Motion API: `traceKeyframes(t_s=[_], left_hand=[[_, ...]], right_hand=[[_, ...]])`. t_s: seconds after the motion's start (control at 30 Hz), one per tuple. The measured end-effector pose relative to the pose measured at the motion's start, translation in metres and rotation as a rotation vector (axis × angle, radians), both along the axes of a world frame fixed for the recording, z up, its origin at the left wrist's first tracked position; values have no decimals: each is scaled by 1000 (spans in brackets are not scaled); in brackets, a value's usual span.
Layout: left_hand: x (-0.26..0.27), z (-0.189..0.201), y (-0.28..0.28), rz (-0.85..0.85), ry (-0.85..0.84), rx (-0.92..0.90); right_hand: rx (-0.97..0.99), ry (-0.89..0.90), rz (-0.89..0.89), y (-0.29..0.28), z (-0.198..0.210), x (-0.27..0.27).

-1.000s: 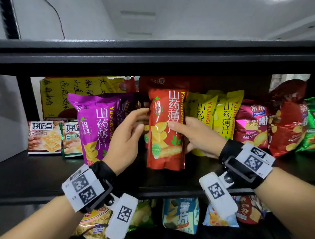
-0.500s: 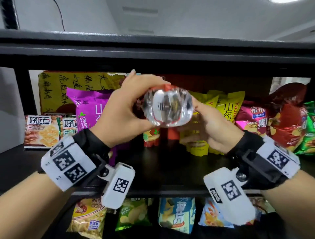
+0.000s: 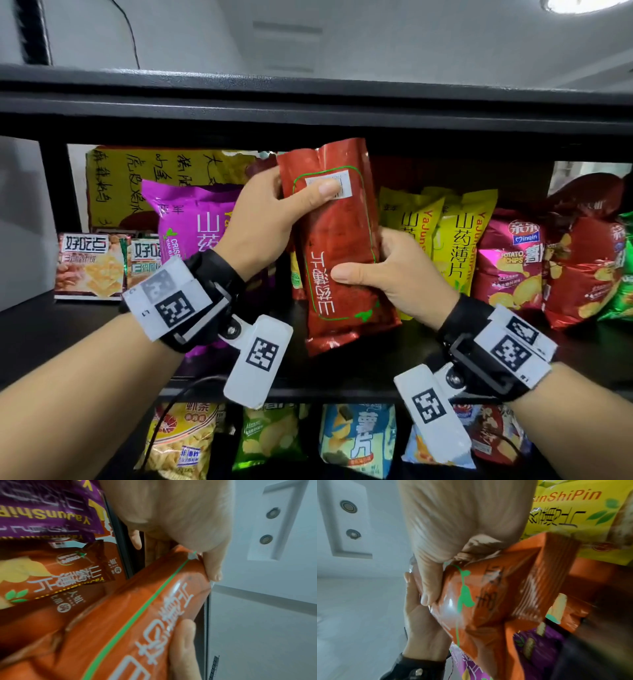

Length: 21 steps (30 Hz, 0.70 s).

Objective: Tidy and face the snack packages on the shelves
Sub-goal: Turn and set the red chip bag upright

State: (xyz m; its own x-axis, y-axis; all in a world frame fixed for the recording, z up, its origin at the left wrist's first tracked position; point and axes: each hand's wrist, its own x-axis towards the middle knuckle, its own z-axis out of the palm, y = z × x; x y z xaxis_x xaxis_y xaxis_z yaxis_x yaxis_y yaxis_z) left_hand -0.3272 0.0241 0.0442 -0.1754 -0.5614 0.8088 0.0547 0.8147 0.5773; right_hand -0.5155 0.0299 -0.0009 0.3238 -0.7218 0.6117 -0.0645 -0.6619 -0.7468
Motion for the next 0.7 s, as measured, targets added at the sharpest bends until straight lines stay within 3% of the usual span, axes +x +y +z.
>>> traceKeyframes(t_s=[0.27, 0.37, 0.5, 0.7], left_hand=[[0, -17, -17, 35, 17, 133], [-1, -20, -13, 13, 52, 43], [-2, -28, -7, 45, -44, -106], [-6, -40, 1, 51, -79, -110]], right_hand=[[44, 34, -19, -10, -12, 4], [18, 66, -94, -12, -10, 3], [88, 117, -187, -24, -16, -3], [209, 116, -227, -29, -21, -7]])
